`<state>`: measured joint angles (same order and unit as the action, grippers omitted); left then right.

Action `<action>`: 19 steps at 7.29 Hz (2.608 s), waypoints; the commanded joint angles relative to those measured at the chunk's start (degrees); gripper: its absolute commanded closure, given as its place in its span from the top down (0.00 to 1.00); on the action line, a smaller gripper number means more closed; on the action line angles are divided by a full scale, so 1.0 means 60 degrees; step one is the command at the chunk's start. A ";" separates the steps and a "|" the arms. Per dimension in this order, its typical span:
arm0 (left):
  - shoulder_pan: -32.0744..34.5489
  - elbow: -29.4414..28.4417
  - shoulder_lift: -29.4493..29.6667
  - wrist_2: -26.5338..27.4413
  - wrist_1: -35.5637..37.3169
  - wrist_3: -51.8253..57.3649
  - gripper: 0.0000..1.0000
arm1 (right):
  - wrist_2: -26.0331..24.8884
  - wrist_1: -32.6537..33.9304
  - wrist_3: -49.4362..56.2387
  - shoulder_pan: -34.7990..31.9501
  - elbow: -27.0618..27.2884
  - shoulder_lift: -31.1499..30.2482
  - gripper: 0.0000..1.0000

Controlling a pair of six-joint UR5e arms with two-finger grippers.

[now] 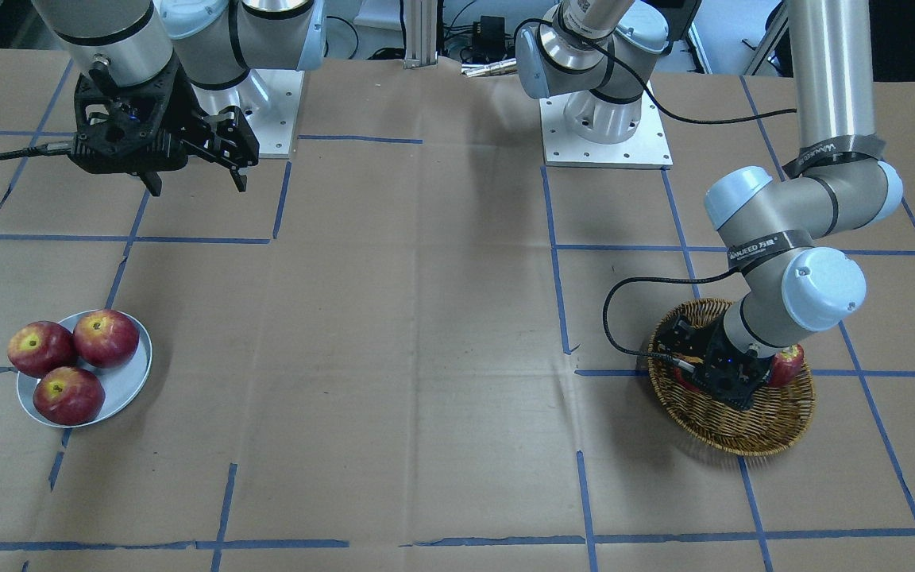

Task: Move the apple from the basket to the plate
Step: 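Close the left gripper on the yellow-red apple and lift it, then carry the apple with the left gripper toward the table center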

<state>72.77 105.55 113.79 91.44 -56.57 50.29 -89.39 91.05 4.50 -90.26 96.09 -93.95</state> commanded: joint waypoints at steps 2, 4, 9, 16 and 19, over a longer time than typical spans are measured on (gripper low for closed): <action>-0.0365 -0.0043 0.0019 0.0009 -0.0078 0.0012 0.50 | 0.0015 0.0000 -0.0018 0.0000 -0.0004 0.0000 1.00; -0.0366 -0.0204 -0.0155 0.0009 -0.0123 -0.0046 0.32 | 0.0015 0.0000 -0.0018 0.0000 -0.0004 0.0000 1.00; 0.2615 -0.2429 -0.0847 -0.0151 -0.2773 -0.4849 0.30 | 0.0015 0.0000 -0.0003 0.0000 -0.0004 0.0000 1.00; 0.6341 -0.3237 0.1819 -0.0152 -0.0155 -0.9817 0.33 | 0.0015 0.0000 0.0041 0.0000 -0.0004 0.0000 1.00; 0.6474 -0.3149 0.1967 -0.0123 -0.0035 -0.9832 0.33 | 0.0015 0.0000 0.0041 0.0000 -0.0004 0.0014 1.00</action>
<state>111.27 86.42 125.28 90.82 -57.05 -8.63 -89.30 91.06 4.75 -90.26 96.07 -93.91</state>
